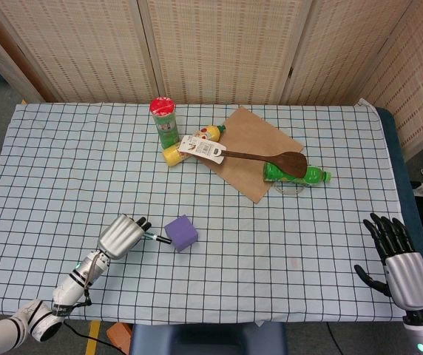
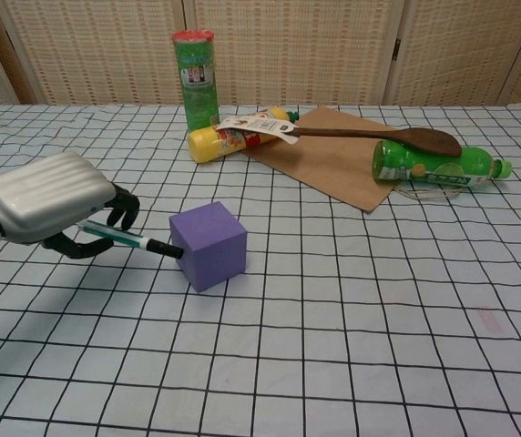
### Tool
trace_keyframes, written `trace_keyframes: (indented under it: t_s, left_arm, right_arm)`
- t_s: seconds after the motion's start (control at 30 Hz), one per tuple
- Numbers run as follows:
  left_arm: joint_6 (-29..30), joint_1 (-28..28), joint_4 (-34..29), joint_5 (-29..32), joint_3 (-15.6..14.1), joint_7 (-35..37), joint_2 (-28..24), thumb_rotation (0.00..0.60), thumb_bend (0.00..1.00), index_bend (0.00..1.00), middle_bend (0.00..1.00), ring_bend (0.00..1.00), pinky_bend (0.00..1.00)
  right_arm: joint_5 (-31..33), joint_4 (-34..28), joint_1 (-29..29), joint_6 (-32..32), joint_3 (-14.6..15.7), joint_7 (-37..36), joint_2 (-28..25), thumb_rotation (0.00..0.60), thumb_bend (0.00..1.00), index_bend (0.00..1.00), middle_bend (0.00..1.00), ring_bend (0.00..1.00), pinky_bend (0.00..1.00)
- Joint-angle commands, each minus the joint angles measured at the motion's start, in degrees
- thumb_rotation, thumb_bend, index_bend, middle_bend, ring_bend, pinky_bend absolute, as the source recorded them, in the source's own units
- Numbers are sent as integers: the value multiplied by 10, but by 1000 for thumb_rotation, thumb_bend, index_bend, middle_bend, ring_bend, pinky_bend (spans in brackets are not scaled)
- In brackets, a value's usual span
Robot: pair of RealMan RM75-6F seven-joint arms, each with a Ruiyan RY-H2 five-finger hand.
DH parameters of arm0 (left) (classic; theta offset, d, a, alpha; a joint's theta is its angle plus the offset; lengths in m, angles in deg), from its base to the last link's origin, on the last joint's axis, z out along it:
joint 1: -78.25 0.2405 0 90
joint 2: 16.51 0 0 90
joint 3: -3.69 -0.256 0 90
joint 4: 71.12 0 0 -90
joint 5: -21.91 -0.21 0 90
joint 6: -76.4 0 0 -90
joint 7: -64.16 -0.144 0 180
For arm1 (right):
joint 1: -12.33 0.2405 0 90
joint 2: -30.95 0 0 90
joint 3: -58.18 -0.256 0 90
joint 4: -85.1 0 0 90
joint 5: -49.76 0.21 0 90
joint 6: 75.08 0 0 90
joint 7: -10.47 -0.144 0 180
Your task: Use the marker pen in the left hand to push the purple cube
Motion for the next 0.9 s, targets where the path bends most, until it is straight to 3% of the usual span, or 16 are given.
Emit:
trace_keyframes:
  t_s: [0.03, 0.9]
  left_arm:
    - [-10, -13, -1, 9, 14, -13, 17, 600, 632, 827, 849, 837, 1000]
    - [-51, -92, 161, 59, 61, 69, 119, 600, 632, 826, 849, 837, 1000]
  right_arm:
    - [-2, -2, -3, -5, 1, -8, -6, 600, 129, 0, 0, 0, 0]
    - [27, -5, -3, 5, -16, -19, -14, 600, 128, 0, 0, 0, 0]
